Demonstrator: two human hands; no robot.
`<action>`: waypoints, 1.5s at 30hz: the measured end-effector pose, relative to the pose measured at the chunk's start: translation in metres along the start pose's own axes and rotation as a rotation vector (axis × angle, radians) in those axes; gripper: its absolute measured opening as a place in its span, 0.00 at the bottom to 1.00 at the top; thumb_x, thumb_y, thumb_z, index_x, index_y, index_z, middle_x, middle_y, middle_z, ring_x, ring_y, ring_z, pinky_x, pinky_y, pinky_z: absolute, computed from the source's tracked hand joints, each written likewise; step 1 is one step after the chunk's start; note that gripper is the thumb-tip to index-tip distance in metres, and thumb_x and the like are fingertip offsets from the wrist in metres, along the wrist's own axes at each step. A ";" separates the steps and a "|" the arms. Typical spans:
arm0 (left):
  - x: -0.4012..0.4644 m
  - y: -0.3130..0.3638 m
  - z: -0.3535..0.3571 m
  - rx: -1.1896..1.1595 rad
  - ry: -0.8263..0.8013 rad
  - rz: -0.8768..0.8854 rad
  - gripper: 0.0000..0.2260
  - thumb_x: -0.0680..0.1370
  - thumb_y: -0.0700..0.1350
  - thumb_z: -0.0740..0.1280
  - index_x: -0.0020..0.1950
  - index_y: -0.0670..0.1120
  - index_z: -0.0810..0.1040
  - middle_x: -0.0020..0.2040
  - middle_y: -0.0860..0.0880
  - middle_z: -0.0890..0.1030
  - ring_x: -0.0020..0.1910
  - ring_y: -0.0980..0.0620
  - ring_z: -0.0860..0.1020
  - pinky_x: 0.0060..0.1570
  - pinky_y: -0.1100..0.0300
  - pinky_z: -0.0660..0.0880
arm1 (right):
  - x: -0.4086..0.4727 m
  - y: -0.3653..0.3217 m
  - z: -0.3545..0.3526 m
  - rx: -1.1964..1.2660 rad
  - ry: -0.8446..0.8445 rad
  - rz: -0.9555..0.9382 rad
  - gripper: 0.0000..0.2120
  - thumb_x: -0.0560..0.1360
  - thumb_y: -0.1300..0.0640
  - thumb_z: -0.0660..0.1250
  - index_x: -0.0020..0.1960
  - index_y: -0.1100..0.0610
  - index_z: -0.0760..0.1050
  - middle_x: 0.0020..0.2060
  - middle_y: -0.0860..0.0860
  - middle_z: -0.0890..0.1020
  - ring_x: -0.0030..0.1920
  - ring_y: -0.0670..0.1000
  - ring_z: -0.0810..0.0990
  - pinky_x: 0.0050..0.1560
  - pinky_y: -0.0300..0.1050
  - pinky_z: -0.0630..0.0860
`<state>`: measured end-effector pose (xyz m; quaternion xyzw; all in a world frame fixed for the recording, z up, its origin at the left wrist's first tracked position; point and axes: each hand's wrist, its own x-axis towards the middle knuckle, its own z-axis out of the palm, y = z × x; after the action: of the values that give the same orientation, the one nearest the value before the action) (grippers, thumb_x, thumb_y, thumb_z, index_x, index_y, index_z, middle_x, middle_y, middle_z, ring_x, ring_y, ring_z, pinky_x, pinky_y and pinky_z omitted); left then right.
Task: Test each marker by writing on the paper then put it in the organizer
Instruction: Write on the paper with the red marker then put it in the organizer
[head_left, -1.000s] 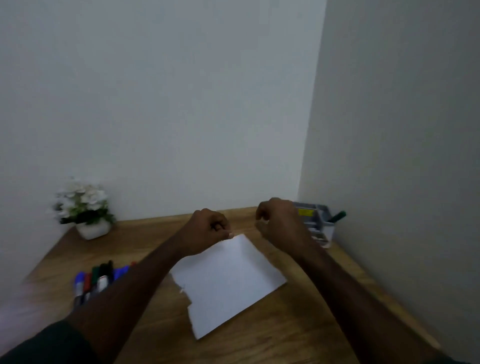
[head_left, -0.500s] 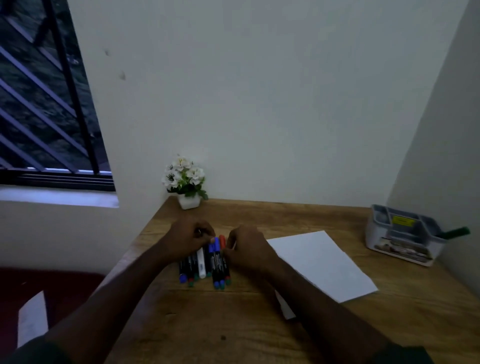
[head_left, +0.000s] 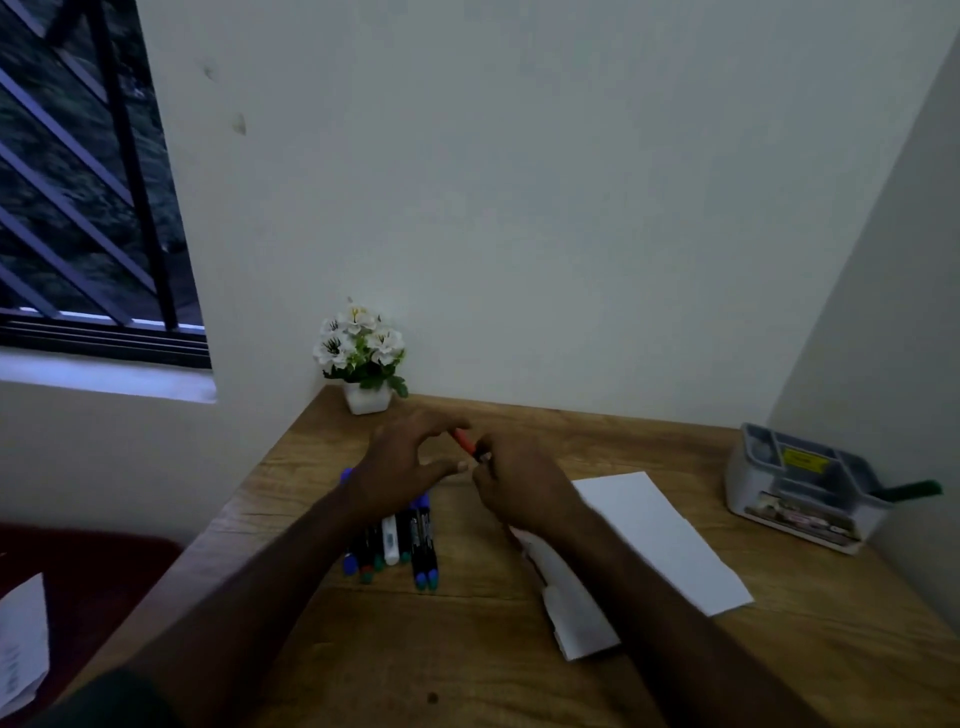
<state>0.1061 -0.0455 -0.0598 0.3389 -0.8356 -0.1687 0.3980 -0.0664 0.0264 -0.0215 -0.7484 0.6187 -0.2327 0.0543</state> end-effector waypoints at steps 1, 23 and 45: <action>0.007 0.006 0.006 -0.035 0.006 0.025 0.17 0.71 0.57 0.71 0.59 0.58 0.79 0.56 0.58 0.78 0.58 0.57 0.76 0.58 0.46 0.73 | -0.001 0.010 -0.008 -0.047 -0.001 -0.045 0.13 0.80 0.56 0.63 0.62 0.58 0.77 0.54 0.55 0.81 0.52 0.53 0.77 0.46 0.43 0.68; 0.033 0.021 0.068 0.116 -0.151 0.205 0.13 0.79 0.54 0.62 0.55 0.51 0.83 0.43 0.62 0.77 0.42 0.62 0.72 0.44 0.57 0.69 | -0.017 0.108 -0.009 -0.126 -0.041 -0.208 0.09 0.81 0.47 0.56 0.53 0.48 0.73 0.45 0.46 0.81 0.42 0.47 0.78 0.45 0.48 0.76; 0.030 0.010 0.068 0.248 -0.245 -0.088 0.08 0.74 0.57 0.68 0.49 0.57 0.83 0.42 0.64 0.76 0.48 0.61 0.71 0.58 0.47 0.66 | -0.018 0.113 -0.012 1.089 0.022 0.008 0.08 0.77 0.71 0.56 0.50 0.65 0.73 0.44 0.64 0.84 0.44 0.67 0.83 0.41 0.48 0.81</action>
<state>0.0348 -0.0585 -0.0807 0.3987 -0.8766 -0.1217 0.2405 -0.1756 0.0203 -0.0578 -0.6074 0.4120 -0.5272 0.4282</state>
